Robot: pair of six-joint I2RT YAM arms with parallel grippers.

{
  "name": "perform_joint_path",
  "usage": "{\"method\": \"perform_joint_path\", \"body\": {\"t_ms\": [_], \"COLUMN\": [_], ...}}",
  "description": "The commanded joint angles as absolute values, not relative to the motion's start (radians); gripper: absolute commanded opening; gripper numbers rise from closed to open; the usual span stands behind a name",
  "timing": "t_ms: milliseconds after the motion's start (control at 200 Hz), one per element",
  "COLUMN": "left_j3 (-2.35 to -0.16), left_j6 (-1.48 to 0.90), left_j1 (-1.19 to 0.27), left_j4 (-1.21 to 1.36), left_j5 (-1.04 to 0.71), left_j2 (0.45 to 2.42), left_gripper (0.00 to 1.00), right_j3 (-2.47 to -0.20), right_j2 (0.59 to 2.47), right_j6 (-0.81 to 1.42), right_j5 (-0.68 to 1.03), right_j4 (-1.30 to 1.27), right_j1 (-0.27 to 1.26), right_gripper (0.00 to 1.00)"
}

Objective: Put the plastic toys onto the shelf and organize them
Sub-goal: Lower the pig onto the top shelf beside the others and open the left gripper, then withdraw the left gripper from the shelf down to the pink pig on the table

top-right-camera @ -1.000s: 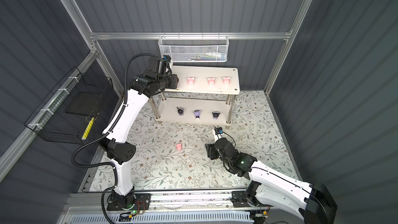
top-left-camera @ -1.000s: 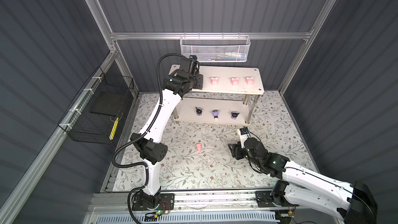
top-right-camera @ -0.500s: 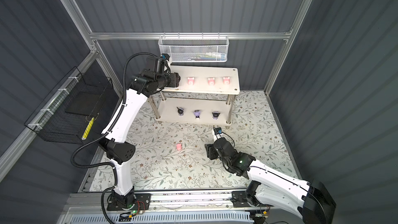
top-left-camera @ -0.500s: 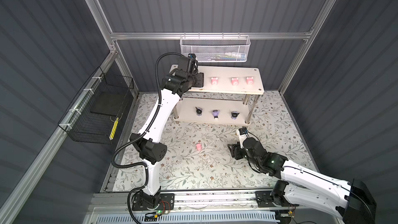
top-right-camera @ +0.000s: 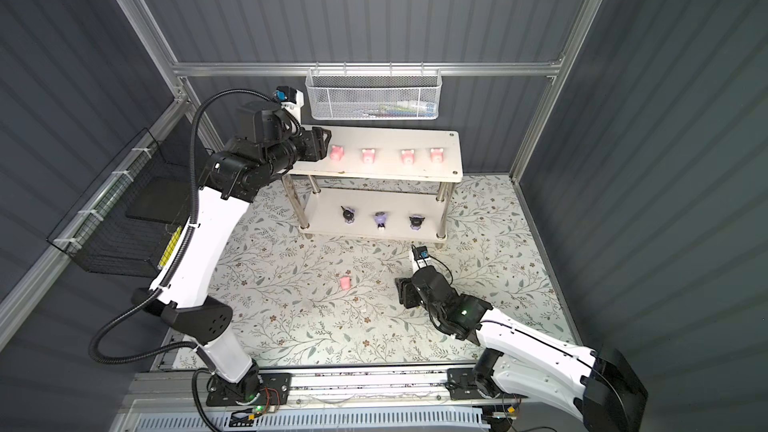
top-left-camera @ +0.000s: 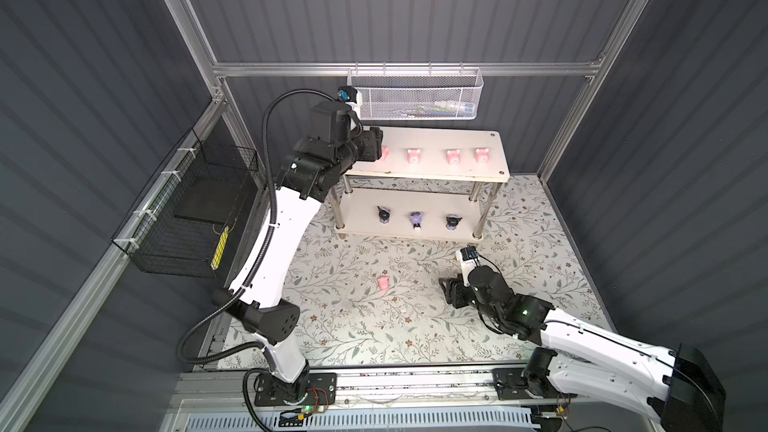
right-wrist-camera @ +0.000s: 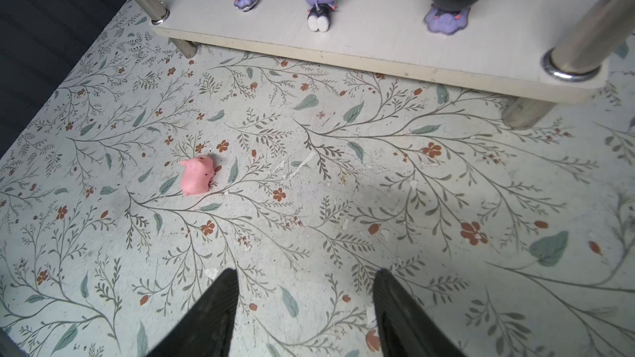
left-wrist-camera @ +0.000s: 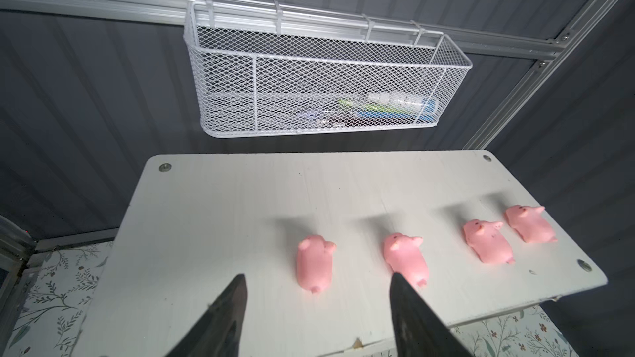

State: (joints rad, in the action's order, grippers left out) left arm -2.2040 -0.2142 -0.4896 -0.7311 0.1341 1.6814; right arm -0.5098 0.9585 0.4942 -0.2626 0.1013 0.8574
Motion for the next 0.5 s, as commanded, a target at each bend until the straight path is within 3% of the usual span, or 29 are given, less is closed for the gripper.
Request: {"method": "perform_joint_path", "body": {"t_ms": [0, 495], "left_j3": [-2.098, -1.276], "left_j6": [-0.243, -0.437], "left_j1": [-0.485, -0.486], "left_j4": [-0.647, -0.616], "left_j5": [0.147, 0.177], "left_j2": [1.566, 0.924], "left_gripper": [0.65, 0.64], "right_j3": [-0.493, -0.515], "right_j2": [0.958, 1.046], "right_j6": [0.506, 0.488], "right_j5": [-0.281, -0.276], "right_j4": [0.092, 0.067], "right_j1": [0.862, 0.859], "right_gripper": [0.65, 0.65]}}
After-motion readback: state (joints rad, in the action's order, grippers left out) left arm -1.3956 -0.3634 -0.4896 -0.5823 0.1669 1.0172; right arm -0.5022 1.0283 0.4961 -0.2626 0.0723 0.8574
